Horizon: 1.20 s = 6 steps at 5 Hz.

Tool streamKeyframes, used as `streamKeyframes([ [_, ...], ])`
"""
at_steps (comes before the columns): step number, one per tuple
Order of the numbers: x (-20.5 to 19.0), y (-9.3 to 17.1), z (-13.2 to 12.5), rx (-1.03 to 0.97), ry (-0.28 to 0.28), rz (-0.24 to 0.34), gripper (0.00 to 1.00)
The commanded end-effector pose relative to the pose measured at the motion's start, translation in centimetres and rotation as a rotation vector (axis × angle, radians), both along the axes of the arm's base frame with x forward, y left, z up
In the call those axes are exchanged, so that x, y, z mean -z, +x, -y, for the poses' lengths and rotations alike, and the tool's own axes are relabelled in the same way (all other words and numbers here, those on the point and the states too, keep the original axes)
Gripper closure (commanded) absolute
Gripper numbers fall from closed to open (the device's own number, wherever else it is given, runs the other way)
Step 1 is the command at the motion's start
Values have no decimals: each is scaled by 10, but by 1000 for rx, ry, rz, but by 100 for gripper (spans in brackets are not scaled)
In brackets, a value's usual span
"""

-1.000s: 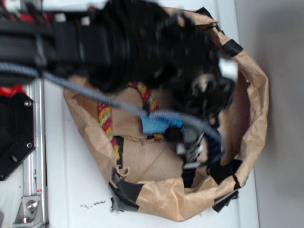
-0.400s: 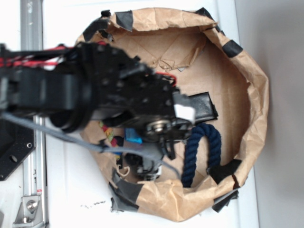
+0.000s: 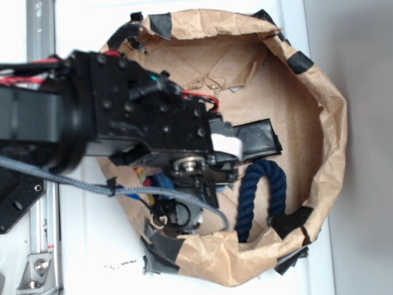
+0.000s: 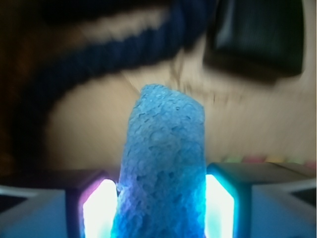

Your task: Grab the blue sponge.

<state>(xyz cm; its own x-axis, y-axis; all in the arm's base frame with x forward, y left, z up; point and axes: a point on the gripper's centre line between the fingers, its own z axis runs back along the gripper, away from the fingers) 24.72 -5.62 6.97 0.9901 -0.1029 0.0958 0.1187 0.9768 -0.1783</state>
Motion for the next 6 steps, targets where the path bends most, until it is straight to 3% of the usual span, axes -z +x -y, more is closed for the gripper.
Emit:
streamKeyframes([
  [1, -89, 30, 7, -15, -1, 185, 100],
  [3, -121, 43, 5, -23, 32, 227, 100],
  [6, -138, 41, -2, -50, 67, 272, 100],
])
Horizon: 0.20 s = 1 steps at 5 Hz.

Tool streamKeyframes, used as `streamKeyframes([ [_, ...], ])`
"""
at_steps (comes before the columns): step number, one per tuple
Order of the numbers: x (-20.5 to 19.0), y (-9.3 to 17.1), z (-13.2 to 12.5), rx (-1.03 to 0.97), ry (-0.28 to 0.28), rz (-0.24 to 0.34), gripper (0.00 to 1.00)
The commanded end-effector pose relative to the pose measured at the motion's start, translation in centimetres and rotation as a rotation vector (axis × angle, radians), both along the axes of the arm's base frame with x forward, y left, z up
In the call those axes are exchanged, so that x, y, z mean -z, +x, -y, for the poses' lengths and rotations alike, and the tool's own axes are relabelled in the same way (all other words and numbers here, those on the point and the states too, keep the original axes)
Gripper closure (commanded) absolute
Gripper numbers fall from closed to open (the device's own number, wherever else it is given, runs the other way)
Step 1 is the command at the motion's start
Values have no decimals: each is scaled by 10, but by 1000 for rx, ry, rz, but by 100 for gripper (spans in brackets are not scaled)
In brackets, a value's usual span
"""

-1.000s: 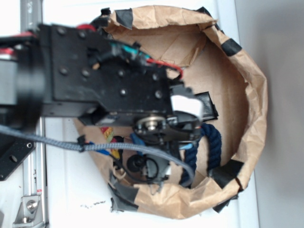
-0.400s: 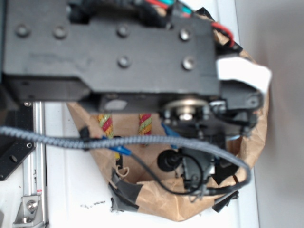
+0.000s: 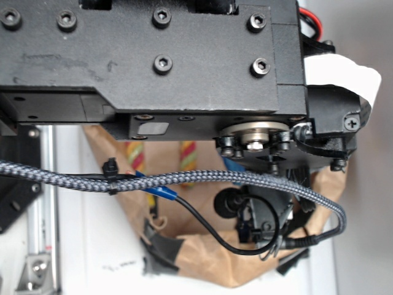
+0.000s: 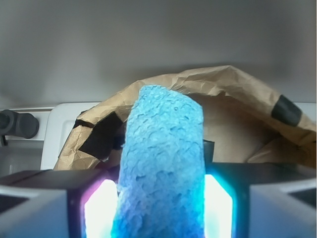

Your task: Grab the blue sponge.

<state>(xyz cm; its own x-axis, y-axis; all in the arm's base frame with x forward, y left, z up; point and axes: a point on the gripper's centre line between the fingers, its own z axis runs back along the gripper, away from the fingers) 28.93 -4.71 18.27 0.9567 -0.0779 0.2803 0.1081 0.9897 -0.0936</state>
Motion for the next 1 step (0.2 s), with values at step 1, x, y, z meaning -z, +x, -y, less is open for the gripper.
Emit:
streamKeyframes([
  [1, -13, -1, 5, -15, 28, 34, 100],
])
